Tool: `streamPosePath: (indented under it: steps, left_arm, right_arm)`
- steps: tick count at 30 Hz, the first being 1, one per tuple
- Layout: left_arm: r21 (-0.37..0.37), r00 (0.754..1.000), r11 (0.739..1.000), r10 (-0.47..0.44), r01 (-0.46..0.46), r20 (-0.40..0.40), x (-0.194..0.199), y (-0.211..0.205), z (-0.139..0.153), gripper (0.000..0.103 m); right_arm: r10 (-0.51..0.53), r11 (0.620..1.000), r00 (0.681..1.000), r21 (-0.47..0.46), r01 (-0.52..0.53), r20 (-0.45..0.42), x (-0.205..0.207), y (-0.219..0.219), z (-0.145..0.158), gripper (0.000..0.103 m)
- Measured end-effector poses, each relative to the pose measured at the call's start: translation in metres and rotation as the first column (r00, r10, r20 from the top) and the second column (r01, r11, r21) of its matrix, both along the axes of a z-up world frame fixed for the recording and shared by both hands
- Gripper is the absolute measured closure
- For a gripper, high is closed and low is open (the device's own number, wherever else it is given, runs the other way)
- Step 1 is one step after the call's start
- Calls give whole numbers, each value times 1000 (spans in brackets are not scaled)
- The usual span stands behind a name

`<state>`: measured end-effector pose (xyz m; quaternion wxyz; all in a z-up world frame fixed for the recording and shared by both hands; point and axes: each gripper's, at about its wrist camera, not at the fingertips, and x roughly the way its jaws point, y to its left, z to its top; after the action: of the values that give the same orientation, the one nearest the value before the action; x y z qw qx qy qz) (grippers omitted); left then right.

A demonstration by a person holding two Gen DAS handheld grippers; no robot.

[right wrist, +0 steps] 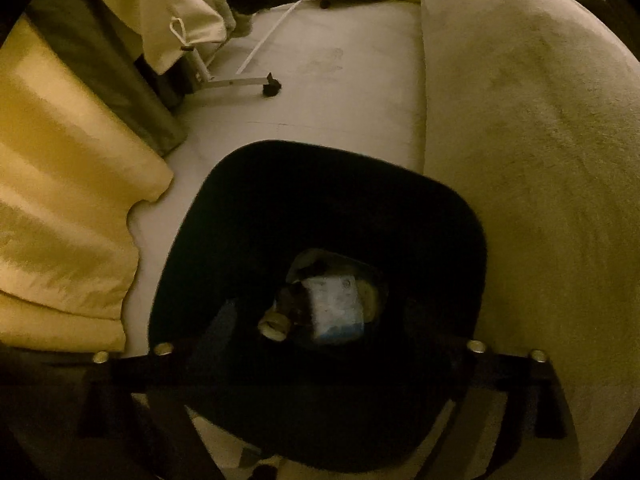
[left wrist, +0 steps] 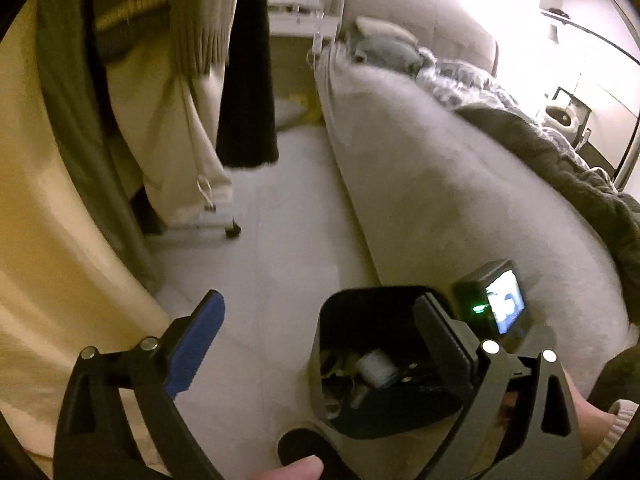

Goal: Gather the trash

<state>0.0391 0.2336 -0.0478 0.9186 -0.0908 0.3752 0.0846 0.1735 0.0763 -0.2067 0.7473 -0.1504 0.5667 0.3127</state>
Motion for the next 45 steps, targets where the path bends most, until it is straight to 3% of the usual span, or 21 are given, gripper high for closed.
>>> streamPosePath:
  steps: [2, 5, 15, 27, 32, 39, 45]
  left_arm:
    - [30, 999, 999, 8, -9, 43, -13, -13, 18, 4]
    - [52, 996, 998, 14, -18, 83, -26, -26, 38, 3]
    - [141, 979, 990, -1, -28, 202, -55, -58, 88, 3]
    - [170, 960, 985, -37, -11, 277, -71, -91, 113, 3]
    - [168, 955, 986, -63, 15, 289, -73, -103, 118, 3]
    - [171, 948, 985, -80, 27, 310, -77, -121, 112, 3]
    - [204, 952, 977, -119, 62, 281, -74, -142, 95, 3]
  right_arm:
    - [14, 1000, 1000, 7, -14, 7, -4, 0, 5, 10]
    - [24, 999, 996, 40, -27, 83, -13, -5, 34, 4]
    - [-96, 983, 948, 176, 43, 304, -36, -65, 128, 4]
    - [-190, 969, 802, 238, 62, 566, -90, -169, 230, 4]
    - [-330, 932, 727, 329, 151, 602, -111, -241, 261, 4]
    - [-405, 912, 638, 344, 224, 655, -138, -321, 272, 4]
    - [-505, 861, 596, 415, 295, 624, -154, -375, 265, 3]
